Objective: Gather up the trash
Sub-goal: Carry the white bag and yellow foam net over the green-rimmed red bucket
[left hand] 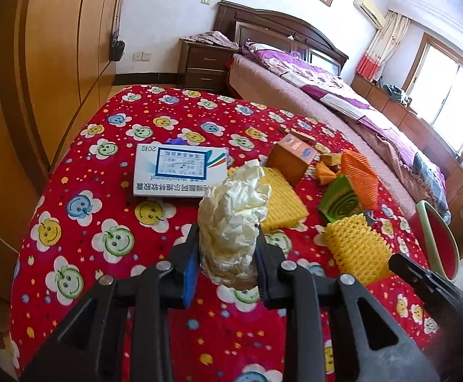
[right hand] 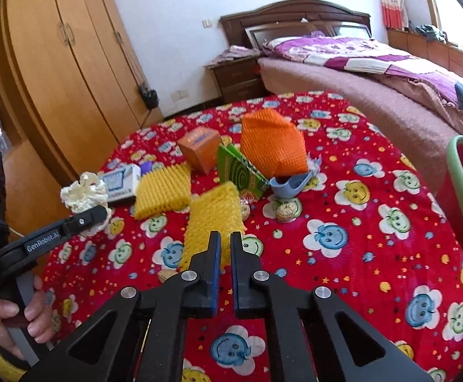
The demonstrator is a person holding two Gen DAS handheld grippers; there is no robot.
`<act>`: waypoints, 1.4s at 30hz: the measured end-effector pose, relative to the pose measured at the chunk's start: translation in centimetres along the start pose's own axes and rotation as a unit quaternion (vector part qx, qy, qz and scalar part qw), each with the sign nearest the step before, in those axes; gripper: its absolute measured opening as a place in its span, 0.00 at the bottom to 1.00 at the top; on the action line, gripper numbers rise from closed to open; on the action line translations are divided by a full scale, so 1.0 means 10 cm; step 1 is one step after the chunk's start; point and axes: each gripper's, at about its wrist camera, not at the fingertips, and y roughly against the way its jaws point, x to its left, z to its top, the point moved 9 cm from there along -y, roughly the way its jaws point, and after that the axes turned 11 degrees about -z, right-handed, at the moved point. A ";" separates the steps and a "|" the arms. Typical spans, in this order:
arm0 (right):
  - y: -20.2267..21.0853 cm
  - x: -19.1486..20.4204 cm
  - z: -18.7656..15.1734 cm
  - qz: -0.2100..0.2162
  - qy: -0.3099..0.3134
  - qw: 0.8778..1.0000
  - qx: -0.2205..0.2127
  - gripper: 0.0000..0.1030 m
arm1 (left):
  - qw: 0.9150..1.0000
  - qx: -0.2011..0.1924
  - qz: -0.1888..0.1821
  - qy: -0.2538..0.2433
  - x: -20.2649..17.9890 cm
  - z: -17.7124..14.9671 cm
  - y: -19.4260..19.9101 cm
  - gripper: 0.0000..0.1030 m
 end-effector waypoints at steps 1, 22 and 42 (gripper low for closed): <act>0.04 -0.01 0.02 0.001 0.000 1.000 -0.006 0.05 | 1.000 0.000 -0.003 -0.001 -0.03 0.00 0.02 0.29; 0.95 -0.99 0.48 -0.059 -0.072 0.988 -0.120 0.04 | 0.989 0.038 -0.115 -0.081 -1.30 0.14 -0.08 0.29; 1.41 -2.47 0.28 -0.158 -0.180 0.958 -0.156 0.04 | 0.948 0.111 -0.215 -0.205 -3.16 -0.15 -0.64 0.29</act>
